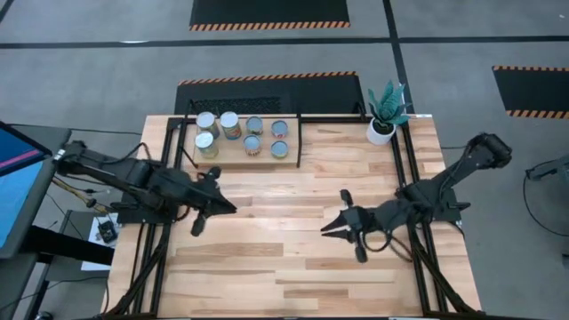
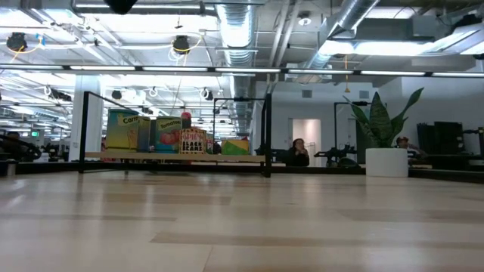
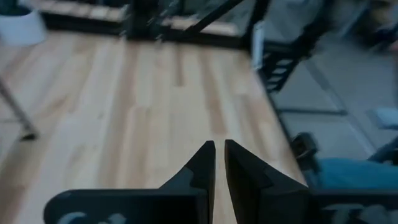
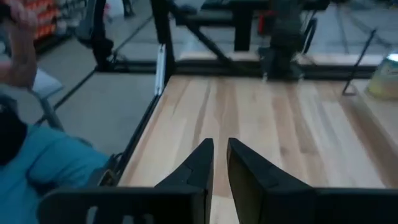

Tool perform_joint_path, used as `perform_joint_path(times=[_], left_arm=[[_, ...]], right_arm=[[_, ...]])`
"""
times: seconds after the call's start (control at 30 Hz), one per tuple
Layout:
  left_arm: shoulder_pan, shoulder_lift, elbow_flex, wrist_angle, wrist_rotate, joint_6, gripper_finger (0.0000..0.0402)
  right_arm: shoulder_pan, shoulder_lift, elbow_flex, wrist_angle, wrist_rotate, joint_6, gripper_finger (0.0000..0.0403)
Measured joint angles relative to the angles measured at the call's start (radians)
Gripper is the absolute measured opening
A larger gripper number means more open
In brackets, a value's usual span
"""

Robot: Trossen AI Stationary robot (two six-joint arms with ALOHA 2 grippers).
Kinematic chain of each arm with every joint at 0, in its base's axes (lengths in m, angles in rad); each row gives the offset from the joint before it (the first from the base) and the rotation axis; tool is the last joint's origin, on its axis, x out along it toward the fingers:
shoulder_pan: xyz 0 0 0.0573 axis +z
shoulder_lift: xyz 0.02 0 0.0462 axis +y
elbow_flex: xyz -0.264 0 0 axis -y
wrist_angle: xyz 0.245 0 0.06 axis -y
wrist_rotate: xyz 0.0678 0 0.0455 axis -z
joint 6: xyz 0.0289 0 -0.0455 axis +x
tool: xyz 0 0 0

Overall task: Pick and place cans onto a shelf
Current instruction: Return to Home Position

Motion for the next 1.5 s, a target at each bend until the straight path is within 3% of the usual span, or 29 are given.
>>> perform_joint_path(times=[0.13, 0.4, 0.77, 0.9, 1.03, 1.2, 1.33, 1.5], left_arm=[[-0.001, -0.153, -0.220, 0.194, 0.055, 0.003, 0.0022], [0.000, -0.459, -0.543, 0.422, 0.045, -0.070, 0.0022], [0.000, -0.796, -0.724, 0.474, 0.056, -0.068, 0.0022], [0.000, -0.885, -0.789, 0.488, 0.056, -0.079, 0.0022], [0.000, -0.871, -0.839, 0.587, 0.091, -0.066, 0.0022], [0.000, -0.881, -0.835, 0.579, 0.102, -0.034, 0.0022], [0.000, -0.881, -0.811, 0.578, 0.175, 0.025, 0.0022], [0.000, -0.881, -0.801, 0.538, 0.139, 0.043, 0.0022]], right_arm=[[-0.028, -0.067, -0.180, 0.202, 0.001, -0.005, 0.0070], [-0.035, -0.146, -0.532, 0.628, 0.001, 0.003, 0.0070], [-0.033, -0.209, -0.838, 0.991, 0.001, 0.016, 0.0070], [-0.036, -0.228, -0.909, 1.117, 0.000, -0.067, 0.0070], [-0.036, -0.254, -0.910, 1.100, -0.007, -0.134, 0.0070], [-0.036, -0.351, -0.910, 0.995, -0.008, -0.131, 0.0070], [-0.025, -0.480, -0.910, 0.875, -0.006, -0.131, 0.0070], [-0.028, -0.685, -0.911, 0.658, -0.007, -0.094, 0.0070]])
